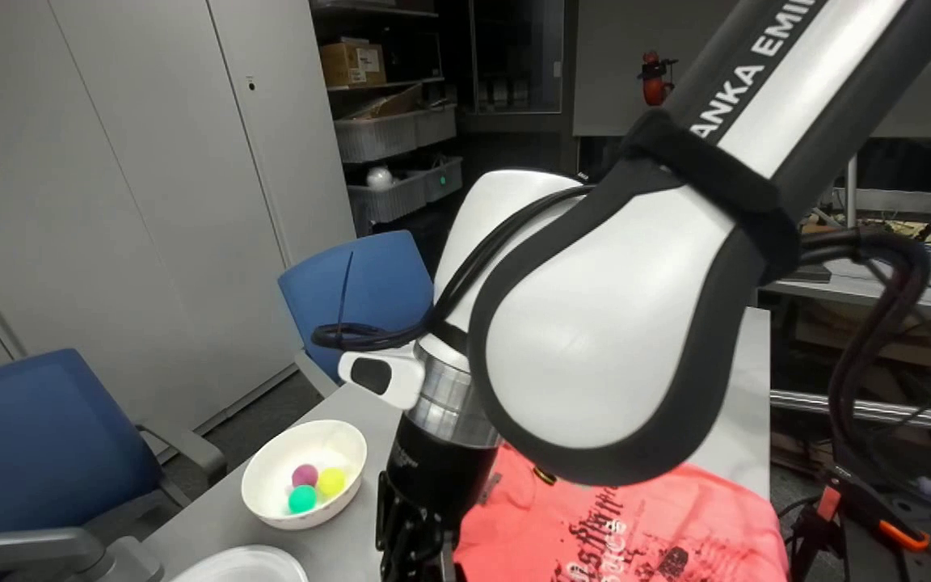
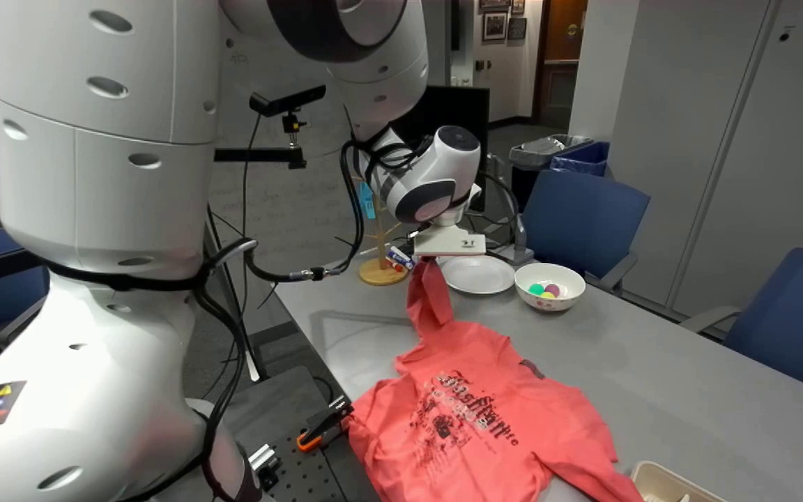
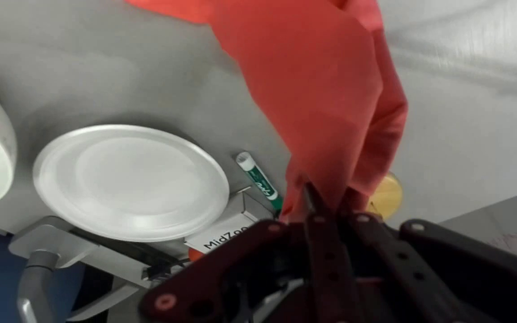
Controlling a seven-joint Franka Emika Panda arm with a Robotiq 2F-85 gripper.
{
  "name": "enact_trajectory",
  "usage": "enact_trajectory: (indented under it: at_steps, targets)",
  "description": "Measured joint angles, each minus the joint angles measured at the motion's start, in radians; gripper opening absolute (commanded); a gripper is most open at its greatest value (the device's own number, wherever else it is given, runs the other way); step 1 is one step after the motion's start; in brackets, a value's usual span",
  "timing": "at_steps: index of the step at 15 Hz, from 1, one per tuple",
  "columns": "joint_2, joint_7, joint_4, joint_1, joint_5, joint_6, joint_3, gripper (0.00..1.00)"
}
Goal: Unfold the sweatshirt on the table
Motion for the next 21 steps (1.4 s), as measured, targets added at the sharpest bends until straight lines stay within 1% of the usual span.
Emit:
enact_trajectory:
  at_steps: [1,2,3,6,7,12,13,17,21]
  targets:
    - [0.007,0.000,0.000,-0.007,0.020,0.000,0.025,0.01]
    - [0.015,0.000,0.000,-0.014,0.037,0.000,0.048,0.19]
    - [0.024,0.000,-0.001,-0.018,0.050,0.000,0.068,0.30]
    - [0.053,0.000,-0.006,-0.032,0.065,0.000,0.118,0.51]
    - [0.061,0.001,-0.007,-0.038,0.065,0.000,0.132,0.60]
    - [0.086,0.003,-0.010,-0.082,0.065,-0.001,0.188,0.97]
    - [0.085,0.003,-0.011,-0.094,0.065,-0.001,0.197,1.00]
    - [0.061,0.002,-0.034,-0.163,0.063,-0.018,0.221,1.00]
    - [-0.045,0.002,-0.091,-0.274,0.069,-0.120,0.226,1.00]
